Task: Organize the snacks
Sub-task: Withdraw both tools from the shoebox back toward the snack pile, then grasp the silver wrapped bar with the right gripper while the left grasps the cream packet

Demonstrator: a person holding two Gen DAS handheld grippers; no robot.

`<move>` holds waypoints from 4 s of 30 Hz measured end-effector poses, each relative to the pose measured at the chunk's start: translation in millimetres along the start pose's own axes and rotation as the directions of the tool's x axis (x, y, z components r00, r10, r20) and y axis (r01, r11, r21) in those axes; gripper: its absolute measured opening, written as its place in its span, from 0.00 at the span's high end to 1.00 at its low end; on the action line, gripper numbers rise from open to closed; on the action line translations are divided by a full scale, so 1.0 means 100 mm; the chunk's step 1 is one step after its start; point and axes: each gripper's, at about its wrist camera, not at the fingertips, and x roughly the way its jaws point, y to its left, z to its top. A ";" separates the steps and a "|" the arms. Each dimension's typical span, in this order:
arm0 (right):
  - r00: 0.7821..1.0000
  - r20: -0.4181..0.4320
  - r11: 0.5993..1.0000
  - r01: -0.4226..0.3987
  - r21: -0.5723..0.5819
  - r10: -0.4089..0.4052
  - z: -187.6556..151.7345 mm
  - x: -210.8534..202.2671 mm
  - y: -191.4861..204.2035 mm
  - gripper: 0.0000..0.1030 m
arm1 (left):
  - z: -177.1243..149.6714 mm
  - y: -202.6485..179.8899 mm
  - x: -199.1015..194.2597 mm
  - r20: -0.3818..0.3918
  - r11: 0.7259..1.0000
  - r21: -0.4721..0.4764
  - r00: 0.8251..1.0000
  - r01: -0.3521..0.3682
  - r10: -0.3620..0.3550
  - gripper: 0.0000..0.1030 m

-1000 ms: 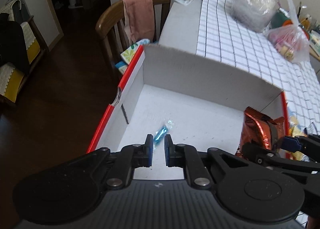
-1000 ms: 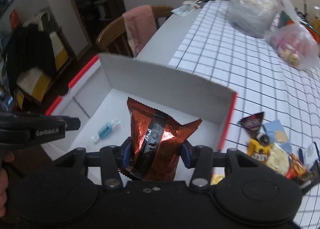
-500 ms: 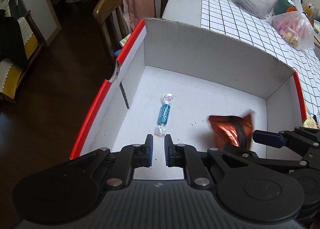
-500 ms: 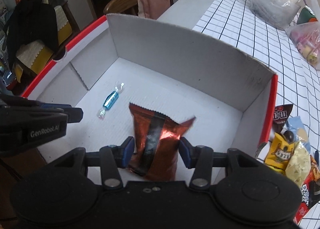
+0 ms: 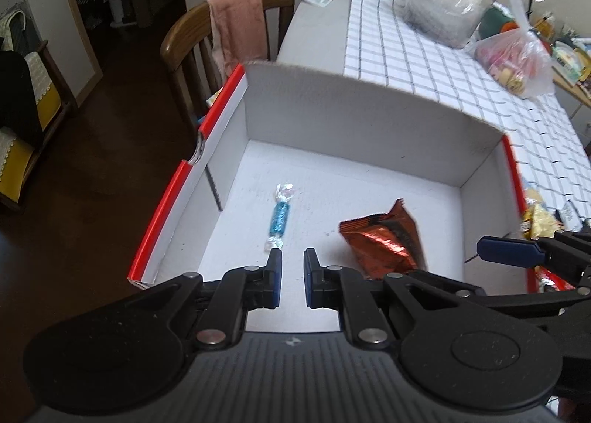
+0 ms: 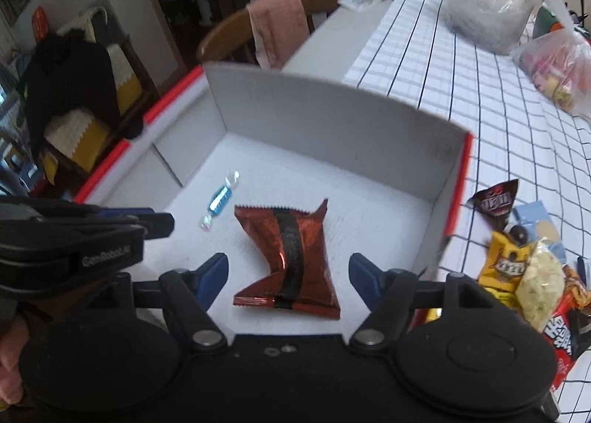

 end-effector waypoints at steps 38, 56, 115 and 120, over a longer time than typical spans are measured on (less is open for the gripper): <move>0.966 0.238 0.993 0.090 0.072 -0.104 -0.85 -1.57 -1.28 0.01 | -0.22 -1.41 -0.74 0.129 0.957 0.147 0.954 0.250 -0.269 0.14; 0.992 0.027 0.991 0.123 -0.047 -0.122 -1.50 -1.18 -1.89 0.04 | -0.30 -2.54 -0.14 -0.007 0.942 0.271 0.979 0.198 -0.204 0.06; 0.991 -0.121 0.993 0.040 -0.108 -0.053 -1.27 -0.43 -2.06 0.80 | -0.01 -3.03 0.90 -0.162 0.917 0.381 0.985 0.115 -0.057 0.55; 0.991 -0.124 0.992 0.042 -0.122 -0.057 -1.30 -0.43 -2.00 0.70 | -0.01 -2.92 0.83 -0.159 0.930 0.347 0.985 0.125 -0.074 0.55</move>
